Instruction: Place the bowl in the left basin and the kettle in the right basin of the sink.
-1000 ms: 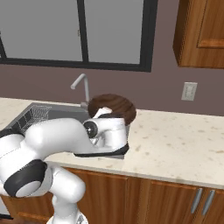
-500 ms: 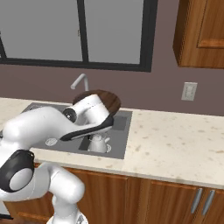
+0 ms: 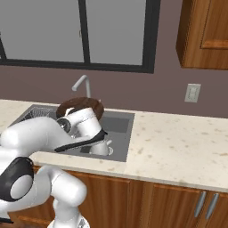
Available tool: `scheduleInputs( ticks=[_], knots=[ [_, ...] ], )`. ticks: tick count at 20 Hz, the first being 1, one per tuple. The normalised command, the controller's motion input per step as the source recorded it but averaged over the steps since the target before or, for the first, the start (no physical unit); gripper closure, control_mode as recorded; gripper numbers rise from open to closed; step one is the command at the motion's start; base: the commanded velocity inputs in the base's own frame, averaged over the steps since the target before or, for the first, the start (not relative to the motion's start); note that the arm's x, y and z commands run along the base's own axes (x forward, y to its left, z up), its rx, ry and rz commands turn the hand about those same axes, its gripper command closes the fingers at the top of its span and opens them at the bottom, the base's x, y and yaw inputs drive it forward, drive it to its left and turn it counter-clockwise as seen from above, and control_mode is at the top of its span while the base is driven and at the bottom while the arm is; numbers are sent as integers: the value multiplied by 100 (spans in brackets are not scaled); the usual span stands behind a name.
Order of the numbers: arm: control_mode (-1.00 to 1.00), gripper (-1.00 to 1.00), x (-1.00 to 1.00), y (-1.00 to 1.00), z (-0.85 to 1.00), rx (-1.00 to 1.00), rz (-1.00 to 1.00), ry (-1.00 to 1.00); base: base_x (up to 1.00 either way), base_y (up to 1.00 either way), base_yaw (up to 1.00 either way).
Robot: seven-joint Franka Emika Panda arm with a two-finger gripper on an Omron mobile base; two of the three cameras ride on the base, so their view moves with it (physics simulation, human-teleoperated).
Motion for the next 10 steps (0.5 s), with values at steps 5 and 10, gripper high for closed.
scheduleInputs(
  ticks=[5, 10],
  knots=[
    [-100, 100, 24, 59, 0, 1, 31, 30, 0, 0, 0],
    [-100, 100, 20, 53, 0, 0, 30, 27, 0, 0, 0]
  ],
)
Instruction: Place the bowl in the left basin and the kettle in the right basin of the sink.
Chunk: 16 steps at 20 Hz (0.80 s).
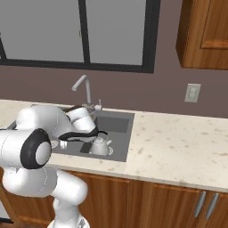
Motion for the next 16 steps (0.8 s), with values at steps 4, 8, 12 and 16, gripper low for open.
scheduleInputs(
  ticks=[4, 8, 12, 16],
  knots=[
    [-100, 100, 13, 41, 0, 0, 23, 12, 0, 0, 0],
    [-100, 100, 11, 36, 0, 0, 14, 2, 0, 0, 0],
    [-100, 100, 23, 33, 0, 0, 10, 0, 0, 0, 0],
    [-100, 100, 40, 26, -6, -2, 4, 2, 0, 0, 0]
  ],
)
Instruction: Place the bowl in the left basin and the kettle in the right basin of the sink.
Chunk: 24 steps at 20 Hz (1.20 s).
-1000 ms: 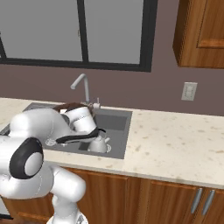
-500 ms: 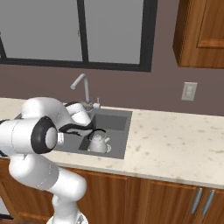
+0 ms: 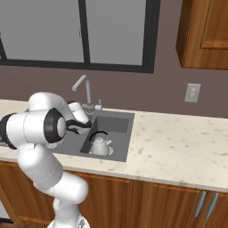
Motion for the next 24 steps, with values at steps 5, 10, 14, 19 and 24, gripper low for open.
scheduleInputs(
  ticks=[5, 10, 14, 19, 24],
  knots=[
    [-100, 100, 37, 9, -21, -6, 1, 4, 0, 0, 0],
    [-100, 100, 27, 0, -31, -11, 0, 2, 0, 0, 0],
    [-100, 100, 48, 11, -41, -9, 0, 1, 0, 0, 0],
    [-100, 100, 58, 12, -40, -2, 0, 0, 0, 0, 0],
    [-100, 100, 66, 13, -37, 0, 0, 0, 0, 0, 0]
  ],
)
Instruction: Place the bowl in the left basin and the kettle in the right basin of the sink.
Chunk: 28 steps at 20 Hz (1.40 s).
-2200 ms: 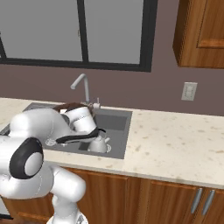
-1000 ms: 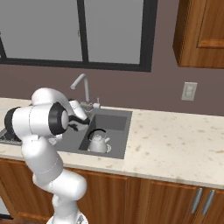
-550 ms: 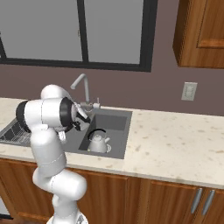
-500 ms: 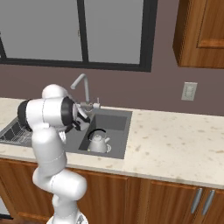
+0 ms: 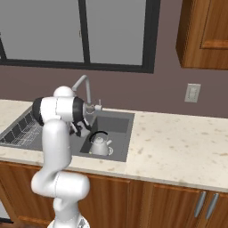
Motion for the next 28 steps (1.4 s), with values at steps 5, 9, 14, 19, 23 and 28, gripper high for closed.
scheduleInputs(
  ticks=[5, 9, 14, 19, 23, 28],
  knots=[
    [-100, 100, 44, 17, -45, -7, 0, 1, 0, 0, 0],
    [-100, 100, 24, 12, -39, -8, 0, 0, 0, 0, 0],
    [-100, 100, 6, 7, -8, -2, 0, 0, 0, 0, 0],
    [-100, -100, 0, 22, 0, 0, 0, 0, 0, 0, 0],
    [-100, -100, -25, 14, 10, 0, 0, -6, 0, 0, 0],
    [-100, -100, -54, 13, 46, 0, 1, -13, 0, 0, 0]
  ],
)
